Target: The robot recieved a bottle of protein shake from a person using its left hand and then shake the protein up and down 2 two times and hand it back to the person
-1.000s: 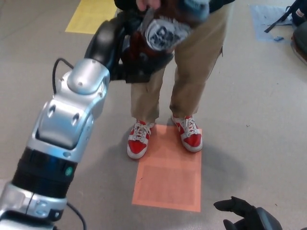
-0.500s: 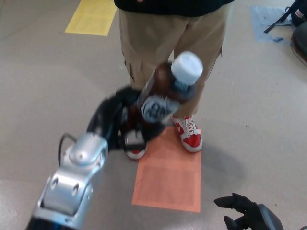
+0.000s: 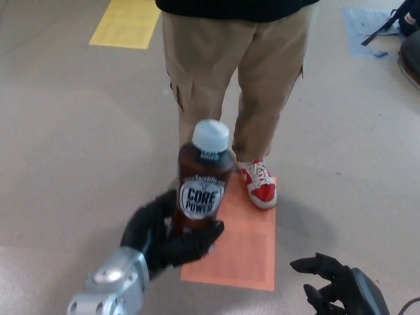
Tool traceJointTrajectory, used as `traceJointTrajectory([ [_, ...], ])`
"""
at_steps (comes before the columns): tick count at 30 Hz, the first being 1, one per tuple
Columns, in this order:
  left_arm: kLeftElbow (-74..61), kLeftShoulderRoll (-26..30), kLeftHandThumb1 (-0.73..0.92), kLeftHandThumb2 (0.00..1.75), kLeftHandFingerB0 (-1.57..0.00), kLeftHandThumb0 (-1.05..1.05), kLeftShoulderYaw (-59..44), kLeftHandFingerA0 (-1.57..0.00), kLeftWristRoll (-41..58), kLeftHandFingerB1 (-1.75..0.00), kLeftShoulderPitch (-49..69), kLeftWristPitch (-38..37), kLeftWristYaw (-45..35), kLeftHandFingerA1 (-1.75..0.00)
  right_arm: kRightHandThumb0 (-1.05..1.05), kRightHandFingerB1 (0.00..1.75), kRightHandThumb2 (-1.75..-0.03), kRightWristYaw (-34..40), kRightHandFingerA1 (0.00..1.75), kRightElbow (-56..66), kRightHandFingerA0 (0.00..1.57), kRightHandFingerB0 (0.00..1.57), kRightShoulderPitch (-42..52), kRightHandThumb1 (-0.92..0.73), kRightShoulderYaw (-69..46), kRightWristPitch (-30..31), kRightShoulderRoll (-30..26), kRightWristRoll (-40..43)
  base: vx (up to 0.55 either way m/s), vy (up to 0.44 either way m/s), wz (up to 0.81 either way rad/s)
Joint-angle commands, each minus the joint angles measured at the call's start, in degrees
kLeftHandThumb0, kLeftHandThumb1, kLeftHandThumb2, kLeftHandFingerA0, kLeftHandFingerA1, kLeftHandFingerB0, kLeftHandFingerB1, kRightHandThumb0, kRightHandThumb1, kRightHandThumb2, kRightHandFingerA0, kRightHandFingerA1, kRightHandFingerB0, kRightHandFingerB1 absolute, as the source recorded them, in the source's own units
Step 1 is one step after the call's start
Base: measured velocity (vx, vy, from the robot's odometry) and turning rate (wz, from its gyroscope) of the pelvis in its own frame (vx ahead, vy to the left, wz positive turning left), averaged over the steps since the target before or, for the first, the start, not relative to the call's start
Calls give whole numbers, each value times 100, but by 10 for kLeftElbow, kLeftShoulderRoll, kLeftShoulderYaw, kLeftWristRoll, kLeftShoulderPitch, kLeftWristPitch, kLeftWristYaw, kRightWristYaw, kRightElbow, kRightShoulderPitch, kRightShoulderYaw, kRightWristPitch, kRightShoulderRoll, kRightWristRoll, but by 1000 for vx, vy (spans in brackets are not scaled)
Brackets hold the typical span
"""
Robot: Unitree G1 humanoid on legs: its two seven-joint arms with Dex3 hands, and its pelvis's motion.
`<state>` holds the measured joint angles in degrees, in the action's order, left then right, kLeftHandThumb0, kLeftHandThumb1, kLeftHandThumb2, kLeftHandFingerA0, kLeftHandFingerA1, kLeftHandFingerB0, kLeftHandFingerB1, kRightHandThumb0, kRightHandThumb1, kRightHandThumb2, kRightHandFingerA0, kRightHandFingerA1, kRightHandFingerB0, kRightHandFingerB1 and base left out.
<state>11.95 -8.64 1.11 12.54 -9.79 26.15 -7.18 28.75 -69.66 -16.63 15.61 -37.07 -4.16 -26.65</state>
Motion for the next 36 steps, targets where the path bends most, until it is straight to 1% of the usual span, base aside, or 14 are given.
traceJointTrajectory([
  [1, -16, -21, 82, 70, -67, -17, -11, -79, 35, -112, 4, 44, -3, -168, -22, 52, -69, 0, 61, 2, 95, 66, -4, -81, -5, -2, -7, 7, 0, 0, 0],
  [5, -119, -30, 81, 75, -78, -23, -82, -91, 100, -107, -127, 111, 38, -153, -24, 52, -70, -2, 61, 2, 96, 66, -9, -81, -8, 2, -5, 9, 0, 0, 0],
  [7, -131, -24, 84, 73, -70, -18, -109, -90, 119, -105, -164, 109, 38, -153, -25, 52, -69, 6, 61, 3, 96, 67, -9, -81, -5, 3, -3, 4, 0, 0, 0],
  [10, -113, -23, 86, 72, -74, -15, -98, -88, 95, -109, -122, 106, 21, -155, -26, 52, -70, 11, 63, 0, 98, 67, -9, -81, -5, -1, -1, 3, 0, 0, 0],
  [12, -13, -8, 75, 80, -68, -17, -46, -77, 39, -111, -27, 55, -14, -167, -25, 53, -71, 11, 62, 1, 97, 66, -11, -81, -4, -2, -2, 3, 0, 0, 0],
  [17, 32, -5, 78, 72, -72, -19, -8, -83, 24, -113, 28, 37, -14, -161, -24, 52, -69, 4, 61, 4, 96, 66, -18, -82, -5, 4, -2, 5, 0, 0, 0],
  [19, -25, -8, 81, 71, -72, -24, -1, -80, 37, -114, 1, 68, 0, -160, -23, 53, -71, 6, 63, 7, 95, 65, -17, -82, -5, 1, -3, 5, 0, 0, 0],
  [21, -82, -11, 77, 81, -79, -22, -40, -94, 82, -104, -84, 92, 11, -152, -26, 51, -71, 15, 61, 6, 96, 66, -17, -82, -4, 6, -3, 1, 0, 0, 5],
  [23, -110, -12, 77, 79, -79, -21, -66, -93, 106, -101, -120, 112, 17, -153, -26, 51, -70, 21, 61, 5, 96, 66, -19, -82, -1, 9, -2, -3, 0, 0, 0],
  [26, -120, -12, 77, 77, -78, -17, -70, -95, 109, -101, -108, 113, 3, -153, -26, 51, -70, 21, 61, 4, 96, 66, -23, -81, 0, 12, -2, -3, 0, 0, 0],
  [27, -95, -8, 74, 83, -72, -15, -46, -88, 87, -108, -62, 107, -10, -158, -26, 52, -70, 19, 62, 4, 95, 66, -23, -80, -2, 9, -3, -1, 0, 0, 0],
  [32, -9, 7, 76, 75, -72, -18, 25, -78, 26, -113, 39, 59, -12, -164, -25, 52, -71, 15, 64, 4, 98, 65, -20, -81, -5, -1, 0, 6, 0, 0, 0],
  [35, -38, 8, 78, 68, -74, -26, 18, -76, 43, -110, -4, 80, -2, -160, -25, 52, -71, 16, 63, 4, 96, 66, -29, -81, -9, 5, -1, 6, -5, 0, 2],
  [36, -66, 6, 78, 79, -76, -21, -2, -92, 62, -104, -41, 92, 6, -150, -24, 51, -70, 14, 60, 4, 97, 67, -29, -79, -9, 9, -1, 7, -20, 2, 9],
])
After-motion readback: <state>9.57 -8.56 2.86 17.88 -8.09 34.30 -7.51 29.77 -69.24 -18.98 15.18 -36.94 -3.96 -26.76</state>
